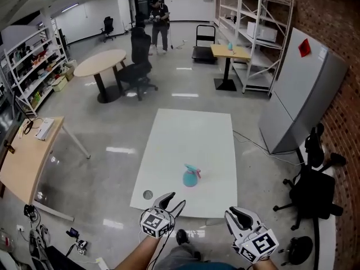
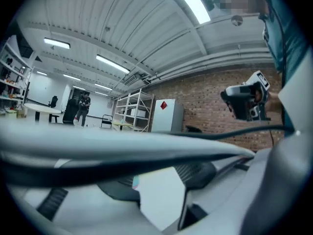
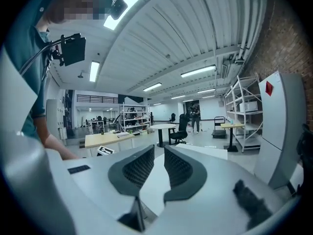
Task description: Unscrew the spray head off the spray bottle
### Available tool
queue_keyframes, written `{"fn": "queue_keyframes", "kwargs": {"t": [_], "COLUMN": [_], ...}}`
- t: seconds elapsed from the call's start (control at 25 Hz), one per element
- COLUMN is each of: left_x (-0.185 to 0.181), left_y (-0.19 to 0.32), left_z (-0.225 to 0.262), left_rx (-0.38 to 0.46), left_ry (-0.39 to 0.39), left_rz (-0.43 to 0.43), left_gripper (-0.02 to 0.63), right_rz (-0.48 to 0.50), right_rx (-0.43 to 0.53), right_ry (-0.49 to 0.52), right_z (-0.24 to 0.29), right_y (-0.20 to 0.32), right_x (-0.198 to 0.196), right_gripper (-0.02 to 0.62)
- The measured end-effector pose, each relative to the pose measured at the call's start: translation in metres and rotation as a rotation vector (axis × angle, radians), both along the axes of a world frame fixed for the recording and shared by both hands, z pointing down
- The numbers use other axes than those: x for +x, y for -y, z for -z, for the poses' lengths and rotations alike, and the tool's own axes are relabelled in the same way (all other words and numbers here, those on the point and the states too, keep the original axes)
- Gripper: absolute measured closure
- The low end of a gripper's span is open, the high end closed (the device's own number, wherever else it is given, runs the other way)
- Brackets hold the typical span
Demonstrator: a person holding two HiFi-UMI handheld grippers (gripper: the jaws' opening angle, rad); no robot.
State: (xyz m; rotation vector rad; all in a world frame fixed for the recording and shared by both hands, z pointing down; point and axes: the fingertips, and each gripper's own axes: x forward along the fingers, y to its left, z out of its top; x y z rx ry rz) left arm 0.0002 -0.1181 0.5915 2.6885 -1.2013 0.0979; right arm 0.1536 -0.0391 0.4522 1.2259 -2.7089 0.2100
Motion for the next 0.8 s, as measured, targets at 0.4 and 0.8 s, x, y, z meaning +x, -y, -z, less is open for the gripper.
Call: {"fn": "queue_keyframes", "kwargs": {"t": [0.4,0.8], "left_x": [0.011,0.046], "left_y": [0.108,0.154], "left_z": [-0.086,-0.125], "left_rx": [-0.021,0.006], "left_ry": [0.087,0.197], "left_rz": [0.024,-0.156], "left_gripper": [0.348,0.274], "right_rz": [-0.011,-0.029], "right_rx": [-0.053,-0.136], "right_ry": [-0.057,-0.082], "right_z": [-0.02,-0.046], "right_y": [0.082,0.139], "right_x": [-0.011,-0.028], "right_gripper": [0.548,0.548]}}
